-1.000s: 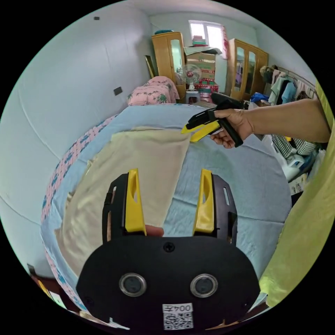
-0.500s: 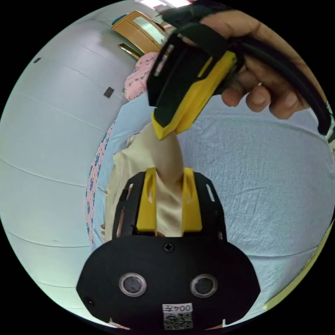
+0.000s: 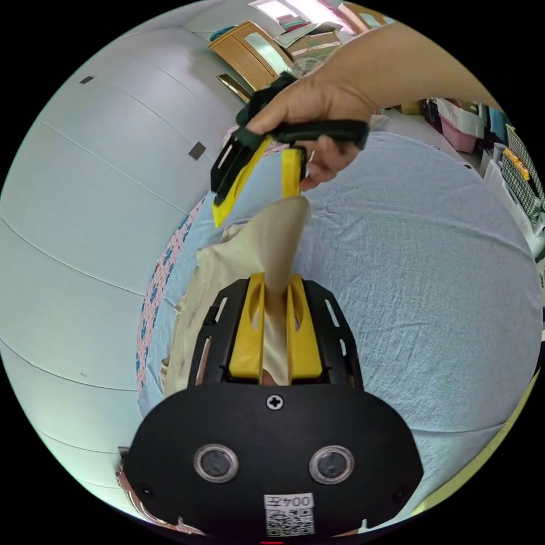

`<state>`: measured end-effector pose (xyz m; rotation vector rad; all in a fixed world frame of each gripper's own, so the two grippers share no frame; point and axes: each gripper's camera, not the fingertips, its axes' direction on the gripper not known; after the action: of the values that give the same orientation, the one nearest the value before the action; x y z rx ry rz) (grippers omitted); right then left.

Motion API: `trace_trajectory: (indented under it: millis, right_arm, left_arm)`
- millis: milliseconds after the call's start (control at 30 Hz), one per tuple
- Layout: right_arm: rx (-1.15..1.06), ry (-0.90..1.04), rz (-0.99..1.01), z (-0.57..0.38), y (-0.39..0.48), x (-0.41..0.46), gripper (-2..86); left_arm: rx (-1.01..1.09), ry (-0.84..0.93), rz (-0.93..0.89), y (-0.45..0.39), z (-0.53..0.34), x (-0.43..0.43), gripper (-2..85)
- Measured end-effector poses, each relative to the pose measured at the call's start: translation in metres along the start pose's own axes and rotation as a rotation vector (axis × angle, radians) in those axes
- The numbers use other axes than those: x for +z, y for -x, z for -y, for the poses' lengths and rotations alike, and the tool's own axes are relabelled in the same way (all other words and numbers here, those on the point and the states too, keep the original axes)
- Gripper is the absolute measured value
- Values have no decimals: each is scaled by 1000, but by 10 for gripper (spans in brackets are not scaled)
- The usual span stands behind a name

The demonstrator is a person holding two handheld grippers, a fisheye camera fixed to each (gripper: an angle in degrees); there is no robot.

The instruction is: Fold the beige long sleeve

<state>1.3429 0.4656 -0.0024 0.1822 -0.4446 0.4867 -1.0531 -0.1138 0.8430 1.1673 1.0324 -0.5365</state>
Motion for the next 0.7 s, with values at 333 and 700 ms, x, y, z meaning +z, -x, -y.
trace_trajectory:
  millis: [333, 700]
  right_arm:
    - [-3, 204, -163, 84, -10, 117, 65]
    - [-151, 74, -248, 43, 109, 193, 65]
  left_arm:
    - [-101, -31, -17, 35, -24, -31, 31]
    - [-592, -183, -86, 165, -130, -146, 10]
